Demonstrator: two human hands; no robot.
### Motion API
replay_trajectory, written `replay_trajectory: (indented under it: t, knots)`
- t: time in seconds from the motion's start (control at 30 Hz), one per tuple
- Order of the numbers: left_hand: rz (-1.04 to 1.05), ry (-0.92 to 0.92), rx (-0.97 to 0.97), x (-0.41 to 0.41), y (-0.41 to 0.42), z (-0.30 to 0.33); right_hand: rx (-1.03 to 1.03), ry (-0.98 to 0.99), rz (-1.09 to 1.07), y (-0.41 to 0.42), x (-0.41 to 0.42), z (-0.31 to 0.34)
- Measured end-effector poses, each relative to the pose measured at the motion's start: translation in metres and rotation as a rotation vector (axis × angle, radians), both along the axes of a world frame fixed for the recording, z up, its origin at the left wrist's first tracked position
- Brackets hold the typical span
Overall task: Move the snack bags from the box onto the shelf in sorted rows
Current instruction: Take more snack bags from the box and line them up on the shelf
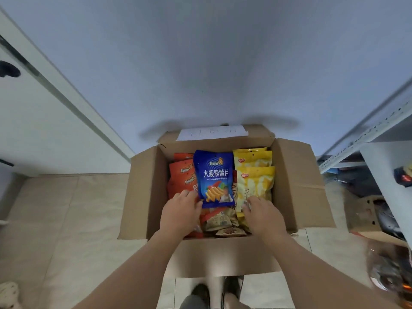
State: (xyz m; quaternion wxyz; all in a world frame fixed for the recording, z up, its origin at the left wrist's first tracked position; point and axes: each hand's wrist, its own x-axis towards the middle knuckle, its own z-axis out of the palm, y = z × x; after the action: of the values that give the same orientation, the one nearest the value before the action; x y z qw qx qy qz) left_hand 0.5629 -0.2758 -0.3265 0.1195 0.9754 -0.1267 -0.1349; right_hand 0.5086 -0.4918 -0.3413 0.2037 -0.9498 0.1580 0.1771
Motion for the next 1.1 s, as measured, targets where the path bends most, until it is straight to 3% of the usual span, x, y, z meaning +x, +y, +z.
replay_trajectory:
  t: [0.27,0.43,0.57,0.77,0.93,1.0,1.1]
  knots:
    - [0.329,0.39,-0.243,0.076,0.003,-0.112,0.177,0.032,-0.442,0.003,0.061,-0.103]
    - [0.477,0.496,-0.429,0.107,-0.022,-0.185,0.213,0.054,-0.715,-0.028,0.074,-0.178]
    - [0.545,0.415,-0.478,0.117,-0.039,-0.232,0.253,0.04,-0.835,-0.05,0.079,-0.222]
    - [0.593,0.174,-0.256,0.123,-0.06,-0.256,0.448,0.05,-0.988,-0.069,0.083,-0.264]
    - [0.364,-0.041,-0.104,0.115,-0.07,-0.252,0.448,0.221,-0.948,-0.07,0.078,-0.276]
    - [0.393,0.101,-0.251,0.116,-0.076,-0.251,0.551,0.23,-0.939,-0.068,0.075,-0.276]
    - [0.678,0.465,-0.625,0.129,-0.085,-0.249,0.66,0.218,-0.92,-0.067,0.073,-0.274]
